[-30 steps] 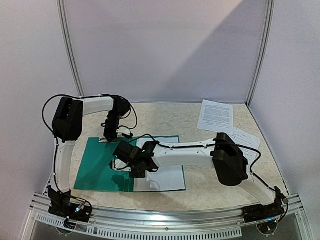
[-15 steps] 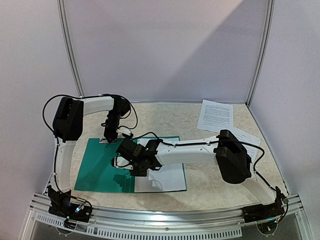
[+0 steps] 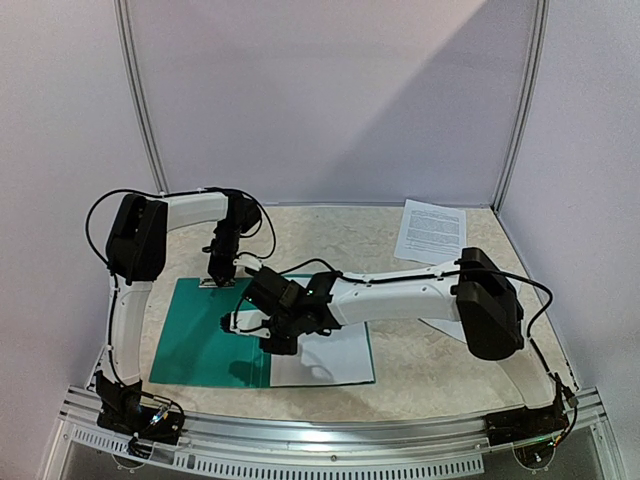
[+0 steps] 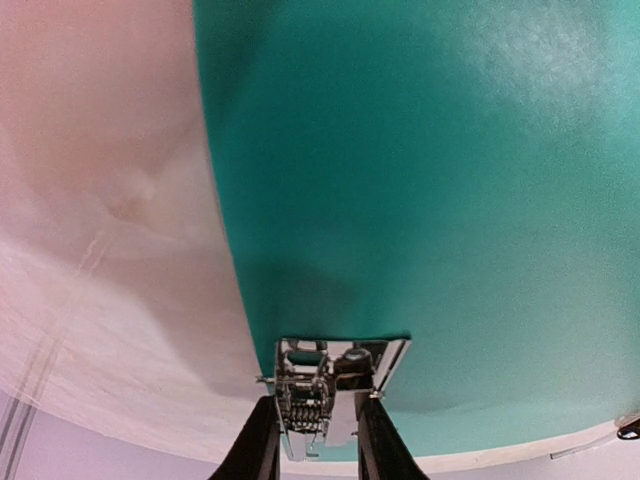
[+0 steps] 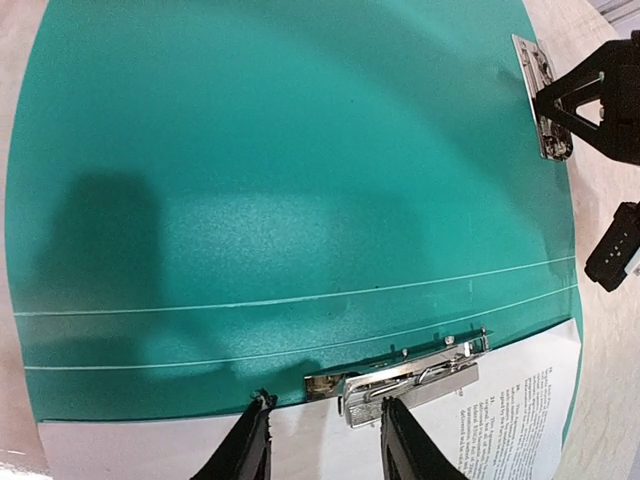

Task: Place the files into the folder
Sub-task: Clamp the file at the center of the board, then move the folder with some files to the center of the board.

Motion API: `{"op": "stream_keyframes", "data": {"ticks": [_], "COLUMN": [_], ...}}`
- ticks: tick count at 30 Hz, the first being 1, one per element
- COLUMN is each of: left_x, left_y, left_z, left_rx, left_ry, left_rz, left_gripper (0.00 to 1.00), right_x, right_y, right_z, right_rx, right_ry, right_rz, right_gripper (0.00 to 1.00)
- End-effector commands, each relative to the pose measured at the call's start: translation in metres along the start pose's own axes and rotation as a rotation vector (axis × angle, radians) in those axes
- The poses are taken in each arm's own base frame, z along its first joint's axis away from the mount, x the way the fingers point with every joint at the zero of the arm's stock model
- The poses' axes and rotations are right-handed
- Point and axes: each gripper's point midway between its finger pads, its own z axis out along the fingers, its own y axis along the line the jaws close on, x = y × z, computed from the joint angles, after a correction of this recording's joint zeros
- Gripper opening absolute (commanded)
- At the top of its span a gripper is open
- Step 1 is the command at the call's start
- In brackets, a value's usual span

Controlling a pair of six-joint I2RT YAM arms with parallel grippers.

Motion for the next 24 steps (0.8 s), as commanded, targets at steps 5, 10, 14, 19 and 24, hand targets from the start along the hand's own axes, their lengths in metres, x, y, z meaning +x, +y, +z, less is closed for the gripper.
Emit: {"op": "stream_keyframes", "data": {"ticks": [5,10,14,19,24], "left_x": [-0.017,-0.016,-0.021,-0.029,-0.025], "left_y": [-0.026,-0.025,-0.021,0.000,0.019], "left_z": [0.029,0.030,0.023,-0.028,-0.090], "left_rx": [0.135,0.129,0.115,0.065,-0.016], "left_ry": [-0.030,-0.022,-0.063,-0.184,-0.288], "left_rz": [0.018,0.007,-0.035,-0.130,-0.189], "left_gripper": [0.11,0.23,0.29,0.41,0.53], "right_x": [-0.008,0.038,0.083,0.129,0.160], "right_y": [-0.042,-0.084,-0.092,-0.078,-0.068], "right_z": [-0.051,-0.079,-0.100,-0.098,-0.096], "right_rx": [0.060,0.152,0.225,0.272,0.322], "right_ry": [-0.138,-0.113,-0.052,0.088,0.151], "right_rz": [0.240,0.572,0.812,0.960,1.062], "right_gripper": [0.41,0.47,0.49,0.50,0.50]}}
